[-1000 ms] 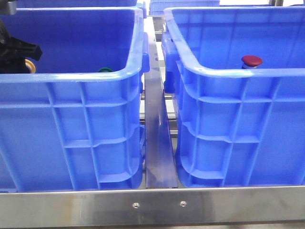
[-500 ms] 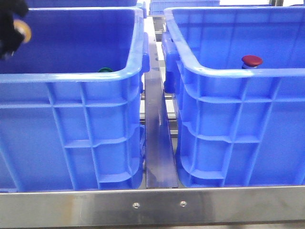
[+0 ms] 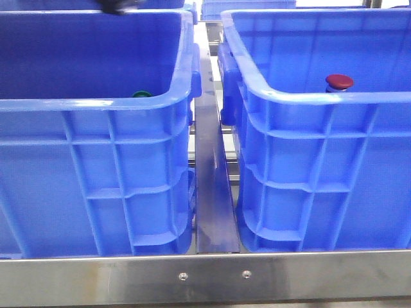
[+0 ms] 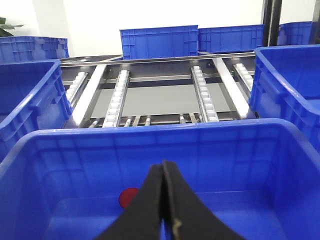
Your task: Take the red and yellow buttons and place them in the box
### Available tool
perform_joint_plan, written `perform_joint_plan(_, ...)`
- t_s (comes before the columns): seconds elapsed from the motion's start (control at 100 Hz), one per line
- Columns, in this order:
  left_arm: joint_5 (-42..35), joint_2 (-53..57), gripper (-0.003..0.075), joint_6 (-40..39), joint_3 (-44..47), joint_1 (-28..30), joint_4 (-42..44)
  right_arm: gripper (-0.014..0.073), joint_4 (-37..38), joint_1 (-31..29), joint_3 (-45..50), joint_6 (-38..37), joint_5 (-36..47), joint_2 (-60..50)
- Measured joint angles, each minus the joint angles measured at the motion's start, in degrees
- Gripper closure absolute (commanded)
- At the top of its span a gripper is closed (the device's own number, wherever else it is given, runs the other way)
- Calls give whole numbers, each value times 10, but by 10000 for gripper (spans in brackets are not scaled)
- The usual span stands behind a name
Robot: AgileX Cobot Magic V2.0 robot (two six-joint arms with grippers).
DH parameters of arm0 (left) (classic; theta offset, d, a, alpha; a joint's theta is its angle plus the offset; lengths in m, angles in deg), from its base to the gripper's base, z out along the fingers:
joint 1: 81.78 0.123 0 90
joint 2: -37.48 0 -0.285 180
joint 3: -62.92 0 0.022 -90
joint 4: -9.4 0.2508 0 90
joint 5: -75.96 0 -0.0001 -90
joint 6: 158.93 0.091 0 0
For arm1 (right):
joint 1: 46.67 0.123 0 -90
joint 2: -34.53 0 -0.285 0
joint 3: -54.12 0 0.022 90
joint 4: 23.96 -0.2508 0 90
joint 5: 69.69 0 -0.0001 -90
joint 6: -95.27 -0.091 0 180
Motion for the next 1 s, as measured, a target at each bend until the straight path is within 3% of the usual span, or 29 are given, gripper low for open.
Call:
perform_joint_plan(0.14,-28,0,741,6,-1,-78,-2,655,0,0,0,0,-1,0)
perform_joint_plan(0.21,-39,0,741,7,-1,-102,-3,610,0,0,0,0,-2,0)
perform_joint_plan(0.28,-41,0,741,8,-1,-116,-3,506,0,0,0,0,-10,0)
perform_joint_plan(0.42,-40,0,741,8,-1,-123,-3,176,0,0,0,0,-44,0)
perform_joint_plan(0.54,-35,0,741,8,-1,-123,-3,6,0,0,0,0,-81,0)
perform_joint_plan(0.67,-30,0,741,8,-1,-123,-3,-10,1,0,0,-30,-123,0)
perform_joint_plan(0.8,-26,0,741,8,-1,-123,-3,-8,3,0,0,-134,-181,2)
perform_joint_plan(1.0,-21,0,741,8,-1,-123,-3,-8,12,0,0,-287,-342,56)
